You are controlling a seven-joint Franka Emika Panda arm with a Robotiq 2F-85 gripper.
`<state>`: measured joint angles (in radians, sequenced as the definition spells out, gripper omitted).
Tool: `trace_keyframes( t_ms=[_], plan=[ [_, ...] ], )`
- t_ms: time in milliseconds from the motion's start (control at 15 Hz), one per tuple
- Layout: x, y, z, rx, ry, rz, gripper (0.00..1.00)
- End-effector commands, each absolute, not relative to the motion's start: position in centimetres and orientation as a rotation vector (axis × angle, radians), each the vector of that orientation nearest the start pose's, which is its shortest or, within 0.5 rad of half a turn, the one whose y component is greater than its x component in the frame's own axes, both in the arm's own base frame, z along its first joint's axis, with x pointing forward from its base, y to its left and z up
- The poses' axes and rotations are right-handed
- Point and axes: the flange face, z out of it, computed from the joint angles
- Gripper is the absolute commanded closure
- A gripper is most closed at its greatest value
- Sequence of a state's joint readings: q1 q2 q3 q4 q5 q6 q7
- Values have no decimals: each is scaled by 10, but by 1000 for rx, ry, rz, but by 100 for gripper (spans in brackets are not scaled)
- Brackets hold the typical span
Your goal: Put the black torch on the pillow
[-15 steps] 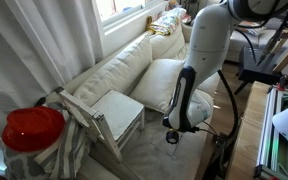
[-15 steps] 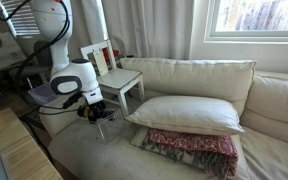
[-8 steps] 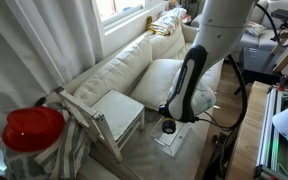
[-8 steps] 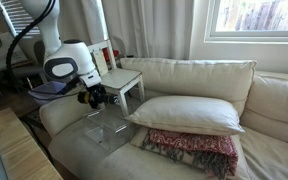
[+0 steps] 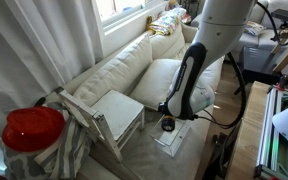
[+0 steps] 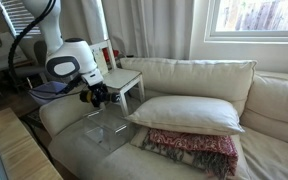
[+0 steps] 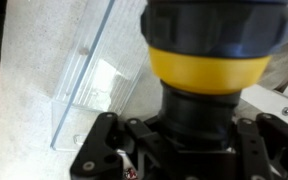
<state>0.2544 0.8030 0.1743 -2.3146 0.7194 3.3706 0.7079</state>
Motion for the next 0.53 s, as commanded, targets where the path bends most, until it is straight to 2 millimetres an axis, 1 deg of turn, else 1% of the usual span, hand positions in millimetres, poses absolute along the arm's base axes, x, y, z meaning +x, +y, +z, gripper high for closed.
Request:
trace_keyframes(
  t_ms=[0,67,133,200,333,467],
  plan=[
    [448,140,32,-2568,1511,-251,98],
    [455,132,43,-2555,1509,-324,98],
    [462,119,55,-2548,1510,-406,98],
    [470,99,71,-2546,1499,-516,98],
    [490,65,92,-2495,1517,-691,98],
    [517,33,103,-2456,1492,-852,98]
  ],
)
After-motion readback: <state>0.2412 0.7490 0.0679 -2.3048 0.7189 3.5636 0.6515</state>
